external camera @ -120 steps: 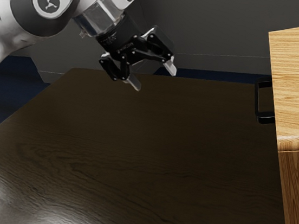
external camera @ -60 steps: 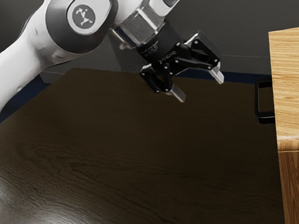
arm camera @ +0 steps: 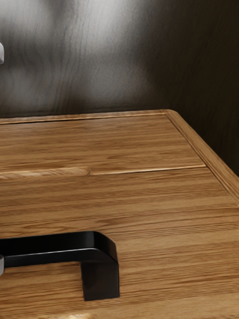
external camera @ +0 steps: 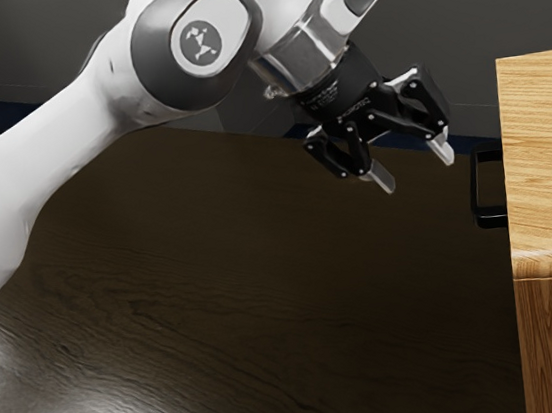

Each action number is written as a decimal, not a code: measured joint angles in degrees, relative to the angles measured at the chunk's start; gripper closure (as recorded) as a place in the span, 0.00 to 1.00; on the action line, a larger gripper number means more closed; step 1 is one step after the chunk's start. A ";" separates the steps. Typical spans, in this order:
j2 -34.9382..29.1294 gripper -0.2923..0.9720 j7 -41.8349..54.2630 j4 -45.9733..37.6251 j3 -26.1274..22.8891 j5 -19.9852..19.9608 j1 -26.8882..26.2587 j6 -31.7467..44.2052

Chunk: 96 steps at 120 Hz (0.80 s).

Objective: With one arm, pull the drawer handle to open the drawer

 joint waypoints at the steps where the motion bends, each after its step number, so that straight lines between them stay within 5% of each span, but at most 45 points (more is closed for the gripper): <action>1: 0.06 0.40 -0.03 0.08 0.00 0.00 0.00 0.03; 96: -0.42 0.46 -1.45 -2.41 -0.32 -0.62 -2.56 3.18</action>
